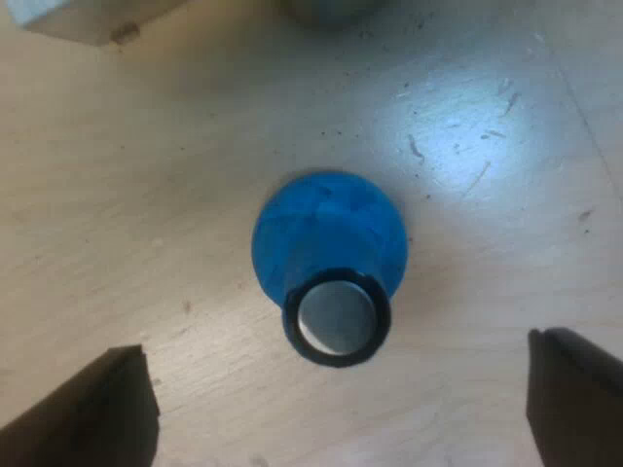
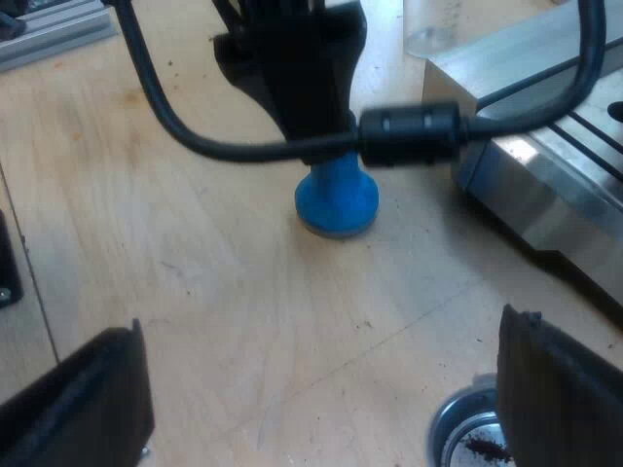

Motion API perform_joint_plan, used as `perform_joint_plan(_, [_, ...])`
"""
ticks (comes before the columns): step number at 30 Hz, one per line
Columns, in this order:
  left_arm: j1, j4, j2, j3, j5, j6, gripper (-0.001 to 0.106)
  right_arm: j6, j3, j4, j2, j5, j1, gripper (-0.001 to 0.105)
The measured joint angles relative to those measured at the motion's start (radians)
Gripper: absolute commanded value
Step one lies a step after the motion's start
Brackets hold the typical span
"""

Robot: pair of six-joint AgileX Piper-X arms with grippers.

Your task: Grind coffee beans and then tamp

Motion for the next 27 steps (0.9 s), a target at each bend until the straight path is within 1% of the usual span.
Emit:
perform_joint_plan(7, [0.000,-0.053,0.081,0.000,-0.003,0.004,0.078,0.000,0.000,0.000,0.000,0.000,0.000,0.074])
perform_joint_plan(14, [0.000,-0.077,0.100,0.000,-0.003,0.004,0.078,0.000,0.000,0.000,0.000,0.000,0.000,0.074])
perform_joint_plan(16, [0.000,-0.124,0.105,0.042,-0.003,0.008,0.078,0.002,0.000,0.000,0.000,0.000,0.000,0.074])
perform_joint_plan(21, [0.000,-0.167,0.105,0.100,0.004,0.012,0.078,0.003,0.000,0.000,0.000,0.000,0.000,0.074])
perform_joint_plan(23, [0.000,-0.178,0.105,0.104,0.003,0.017,0.078,0.003,0.000,0.000,0.000,0.000,0.000,0.074])
perform_joint_plan(25, [0.000,-0.193,0.105,0.103,0.034,0.017,0.078,0.003,0.000,0.000,0.000,0.000,0.000,0.074])
perform_joint_plan(27, [0.000,-0.199,0.109,0.103,0.040,0.017,0.078,0.003,0.000,0.000,0.000,0.000,0.000,0.074])
